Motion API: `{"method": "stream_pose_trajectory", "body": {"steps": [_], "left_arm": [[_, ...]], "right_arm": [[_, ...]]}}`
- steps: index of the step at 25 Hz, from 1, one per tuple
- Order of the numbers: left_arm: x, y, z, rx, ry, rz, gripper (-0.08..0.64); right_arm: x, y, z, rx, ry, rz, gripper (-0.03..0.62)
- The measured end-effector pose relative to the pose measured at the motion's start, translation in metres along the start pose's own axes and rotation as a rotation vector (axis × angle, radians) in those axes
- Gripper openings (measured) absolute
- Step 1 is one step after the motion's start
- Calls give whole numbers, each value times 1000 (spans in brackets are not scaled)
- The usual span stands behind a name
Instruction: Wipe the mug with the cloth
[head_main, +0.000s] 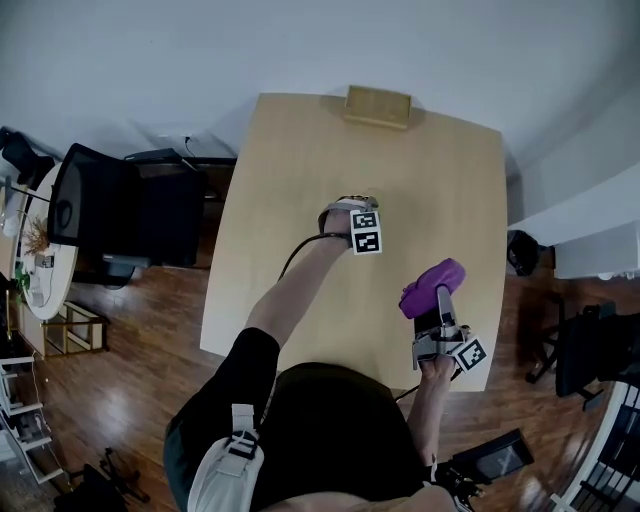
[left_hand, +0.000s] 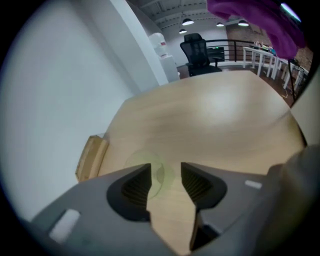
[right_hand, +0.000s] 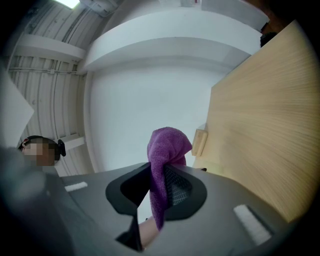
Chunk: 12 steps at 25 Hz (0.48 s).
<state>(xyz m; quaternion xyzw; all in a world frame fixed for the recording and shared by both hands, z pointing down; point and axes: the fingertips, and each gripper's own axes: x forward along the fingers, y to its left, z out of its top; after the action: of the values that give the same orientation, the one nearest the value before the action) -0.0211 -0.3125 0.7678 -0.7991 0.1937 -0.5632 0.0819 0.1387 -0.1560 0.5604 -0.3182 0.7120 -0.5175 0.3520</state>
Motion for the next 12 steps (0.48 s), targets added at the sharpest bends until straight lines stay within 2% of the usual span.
{"method": "stream_pose_trajectory", "body": {"steps": [3, 5, 6, 7, 9, 10, 12], "left_arm": [[17, 3, -8, 0, 64, -43, 181], [17, 8, -11, -51, 64, -38, 97], [13, 11, -11, -99, 43, -34, 71], [8, 13, -10, -171, 4, -31, 53], [-12, 17, -7, -390, -136, -40, 43], [-28, 18, -4, -530, -234, -60, 41], [-73, 17, 6, -819, -483, -143, 41]], "right_arm": [[-2, -4, 1, -4, -1, -19, 61], [-4, -5, 3, -7, -3, -24, 61], [-5, -6, 4, -10, -3, -25, 61], [-5, -6, 6, -12, -3, -24, 61], [-4, -7, 5, -13, 1, -19, 61], [-3, -6, 4, -12, 6, -13, 61], [1, -4, 0, -10, 20, 2, 61]]}}
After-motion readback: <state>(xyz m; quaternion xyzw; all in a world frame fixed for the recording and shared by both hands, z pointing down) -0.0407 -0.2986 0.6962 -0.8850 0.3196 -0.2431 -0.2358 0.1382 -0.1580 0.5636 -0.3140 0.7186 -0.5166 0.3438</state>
